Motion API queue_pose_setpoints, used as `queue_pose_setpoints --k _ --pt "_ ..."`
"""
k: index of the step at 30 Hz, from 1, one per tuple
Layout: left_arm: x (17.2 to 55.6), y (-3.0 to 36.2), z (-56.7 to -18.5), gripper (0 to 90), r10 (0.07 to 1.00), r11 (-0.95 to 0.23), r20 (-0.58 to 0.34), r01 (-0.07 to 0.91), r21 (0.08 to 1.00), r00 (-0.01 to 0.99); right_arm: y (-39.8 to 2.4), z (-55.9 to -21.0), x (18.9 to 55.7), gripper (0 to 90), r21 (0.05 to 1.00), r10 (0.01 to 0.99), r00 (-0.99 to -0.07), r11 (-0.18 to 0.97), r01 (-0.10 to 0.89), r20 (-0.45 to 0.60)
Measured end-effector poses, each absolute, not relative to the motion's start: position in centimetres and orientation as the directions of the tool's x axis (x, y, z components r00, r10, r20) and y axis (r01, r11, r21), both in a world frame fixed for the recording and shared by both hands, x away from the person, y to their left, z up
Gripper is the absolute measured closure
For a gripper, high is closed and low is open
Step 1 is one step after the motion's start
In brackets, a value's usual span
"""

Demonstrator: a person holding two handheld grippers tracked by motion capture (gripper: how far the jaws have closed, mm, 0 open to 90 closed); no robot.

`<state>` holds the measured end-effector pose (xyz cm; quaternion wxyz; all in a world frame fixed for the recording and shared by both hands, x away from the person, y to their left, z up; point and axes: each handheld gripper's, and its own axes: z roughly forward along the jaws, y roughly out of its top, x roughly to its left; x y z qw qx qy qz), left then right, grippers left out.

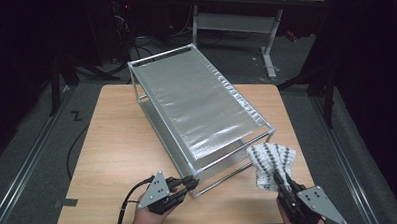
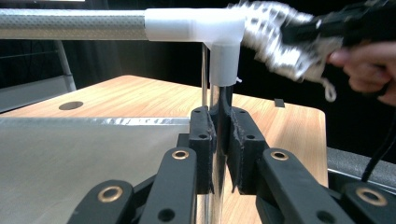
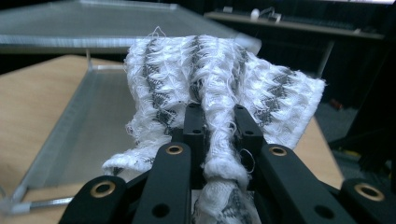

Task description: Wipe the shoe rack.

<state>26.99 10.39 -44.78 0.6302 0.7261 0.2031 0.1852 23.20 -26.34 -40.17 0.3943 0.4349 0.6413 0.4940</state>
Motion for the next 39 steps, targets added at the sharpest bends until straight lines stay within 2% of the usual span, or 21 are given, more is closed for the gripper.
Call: queue_pose_setpoints --k 5,11,13,15,19,22,26,32,39 --pt "26.7 10.8 -44.7 80.7 0.543 -0.124 0.012 0.066 0.990 0.840 -25.9 -37.9 22.7 79.4 0.989 0.940 -0.331 0.118 0.092 -0.082" --pt "26.2 11.4 -44.9 80.5 0.561 -0.121 0.019 0.059 0.991 0.828 -22.7 -36.2 23.9 79.3 0.989 0.891 -0.441 0.143 0.041 -0.111" --pt "26.1 11.5 -45.2 77.3 0.570 -0.144 0.034 0.059 0.988 0.821 -21.2 -35.9 24.6 79.3 0.986 0.870 -0.477 0.165 0.034 -0.129" --pt "26.1 11.5 -45.7 70.4 0.571 -0.155 0.026 0.077 0.985 0.821 -19.7 -35.7 25.2 79.3 0.984 0.846 -0.515 0.175 0.025 -0.137" --pt "26.1 11.1 -47.1 66.6 0.593 -0.238 0.067 0.095 0.967 0.802 -17.3 -36.3 25.6 79.2 0.982 0.817 -0.560 0.186 0.028 -0.139" --pt "26.2 10.8 -47.5 68.5 0.590 -0.243 0.062 0.103 0.965 0.805 -15.9 -37.3 25.4 79.2 0.973 0.786 -0.597 0.228 0.038 -0.161" --pt "26.2 10.5 -47.8 79.7 0.585 -0.252 0.068 0.102 0.962 0.808 -14.7 -37.8 24.8 79.2 0.968 0.757 -0.632 0.247 0.041 -0.166" --pt "26.2 10.5 -47.8 80.3 0.584 -0.253 0.064 0.107 0.962 0.810 -13.4 -38.2 24.4 79.2 0.963 0.726 -0.665 0.267 0.034 -0.177" --pt "26.3 10.5 -47.8 80.4 0.581 -0.250 0.056 0.113 0.962 0.812 -13.9 -38.5 25.0 79.2 0.959 0.748 -0.637 0.281 0.049 -0.187"
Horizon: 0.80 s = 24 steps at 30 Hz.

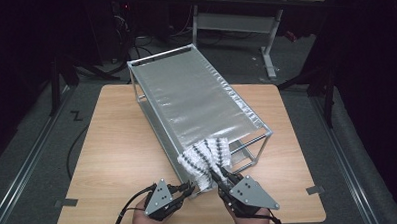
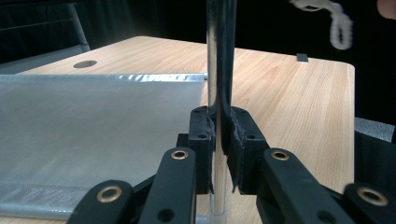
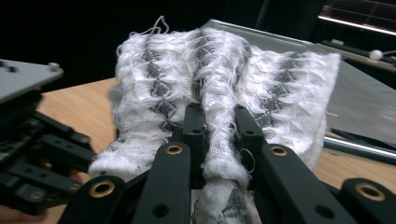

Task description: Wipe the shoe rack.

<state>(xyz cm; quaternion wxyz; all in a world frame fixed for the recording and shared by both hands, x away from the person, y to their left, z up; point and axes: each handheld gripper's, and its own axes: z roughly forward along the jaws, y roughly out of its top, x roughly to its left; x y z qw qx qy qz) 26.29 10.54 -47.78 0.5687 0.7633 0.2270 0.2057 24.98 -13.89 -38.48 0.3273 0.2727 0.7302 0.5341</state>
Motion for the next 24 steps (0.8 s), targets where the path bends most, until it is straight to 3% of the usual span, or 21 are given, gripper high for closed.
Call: queue_pose_setpoints --k 24 --pt "25.9 11.0 -47.7 80.6 0.579 -0.251 0.051 0.119 0.961 0.814 -22.9 -38.6 29.7 79.1 0.970 0.920 -0.374 0.185 0.157 -0.116"
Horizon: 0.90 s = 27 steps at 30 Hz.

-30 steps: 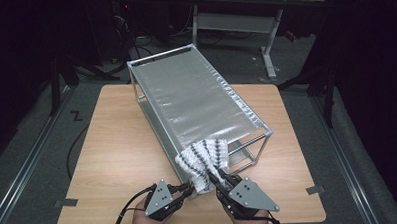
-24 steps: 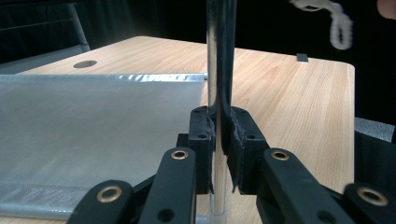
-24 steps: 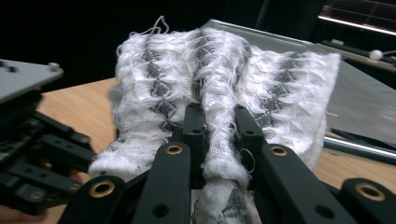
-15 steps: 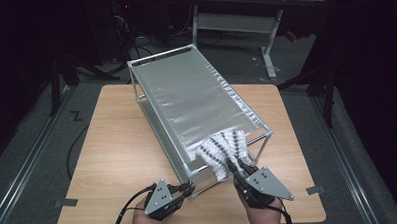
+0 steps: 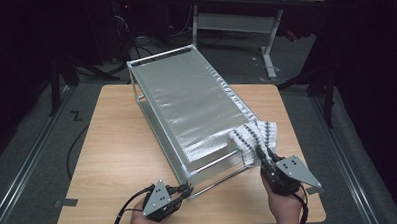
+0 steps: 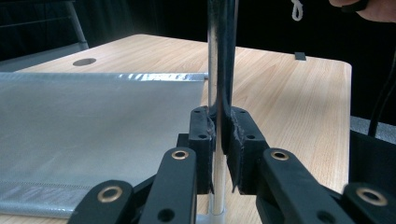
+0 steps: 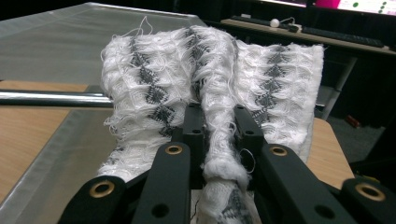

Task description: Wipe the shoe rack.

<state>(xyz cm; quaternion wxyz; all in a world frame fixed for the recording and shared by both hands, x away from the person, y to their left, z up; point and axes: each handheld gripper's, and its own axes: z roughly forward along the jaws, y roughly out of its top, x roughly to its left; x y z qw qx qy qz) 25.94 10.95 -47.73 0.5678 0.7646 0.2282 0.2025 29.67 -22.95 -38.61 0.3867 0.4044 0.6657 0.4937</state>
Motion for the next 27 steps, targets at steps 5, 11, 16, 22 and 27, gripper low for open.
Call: queue_pose_setpoints --k 5,11,16,22,27 --pt "25.9 11.1 -47.8 80.6 0.583 -0.244 0.045 0.122 0.962 0.811 -23.3 -38.5 30.1 79.1 0.971 0.925 -0.365 0.176 0.160 -0.108" --pt "25.9 11.2 -47.7 80.6 0.581 -0.251 0.050 0.120 0.960 0.812 -22.1 -38.6 29.7 79.1 0.969 0.906 -0.404 0.200 0.148 -0.125" --pt "25.9 11.2 -47.7 80.6 0.579 -0.250 0.049 0.120 0.961 0.814 -20.6 -38.5 28.8 79.1 0.966 0.879 -0.455 0.222 0.132 -0.140" --pt "26.0 11.2 -47.7 80.6 0.577 -0.250 0.049 0.120 0.961 0.815 -17.9 -38.4 27.3 79.1 0.963 0.827 -0.540 0.249 0.103 -0.156" --pt "26.0 11.2 -47.7 80.6 0.577 -0.249 0.048 0.119 0.961 0.815 -15.4 -38.2 26.0 79.0 0.956 0.773 -0.604 0.286 0.062 -0.192"
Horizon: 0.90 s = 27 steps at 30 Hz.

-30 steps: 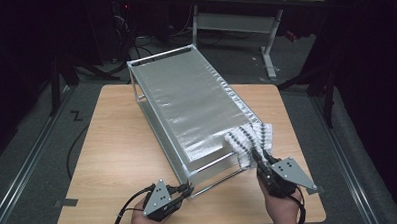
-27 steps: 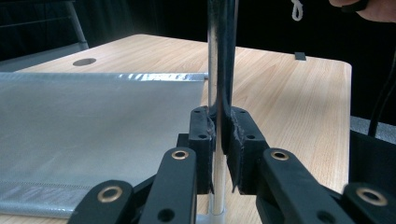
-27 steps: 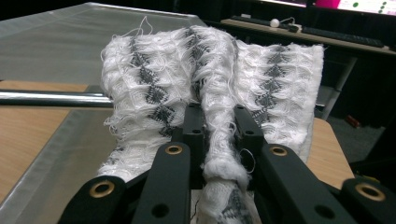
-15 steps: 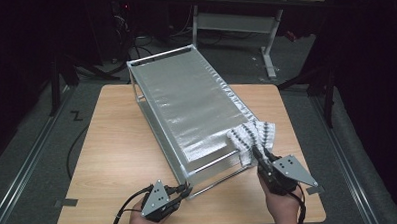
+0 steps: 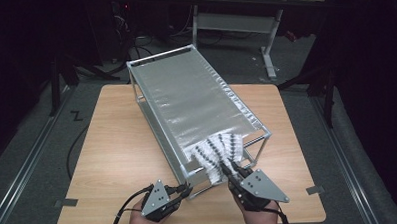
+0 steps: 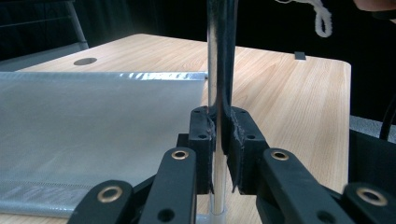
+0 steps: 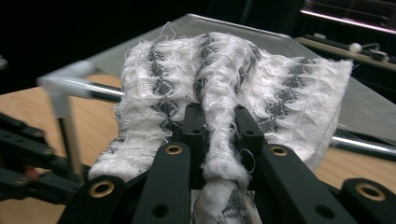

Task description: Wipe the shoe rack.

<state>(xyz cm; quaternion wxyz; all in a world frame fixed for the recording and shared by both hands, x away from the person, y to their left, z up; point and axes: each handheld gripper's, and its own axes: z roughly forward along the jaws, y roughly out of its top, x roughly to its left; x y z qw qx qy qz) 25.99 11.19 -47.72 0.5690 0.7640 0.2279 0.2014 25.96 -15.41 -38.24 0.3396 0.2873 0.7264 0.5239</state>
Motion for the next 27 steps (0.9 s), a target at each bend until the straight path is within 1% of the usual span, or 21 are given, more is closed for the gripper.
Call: queue_pose_setpoints --k 5,11,18,27 --pt "26.0 11.2 -47.7 80.6 0.578 -0.249 0.049 0.119 0.961 0.815 -13.5 -38.0 24.9 79.0 0.952 0.725 -0.654 0.306 0.026 -0.216" --pt "26.0 11.2 -47.7 80.6 0.579 -0.249 0.049 0.120 0.961 0.814 -12.3 -37.9 24.2 79.1 0.945 0.699 -0.674 0.326 0.005 -0.238" --pt "26.0 11.1 -47.7 80.6 0.577 -0.250 0.048 0.120 0.961 0.815 -12.9 -38.1 24.7 79.1 0.943 0.718 -0.652 0.332 0.017 -0.242" --pt "26.0 11.2 -47.7 80.7 0.577 -0.250 0.046 0.123 0.960 0.815 -16.2 -38.3 26.3 79.0 0.952 0.791 -0.576 0.299 0.070 -0.206"
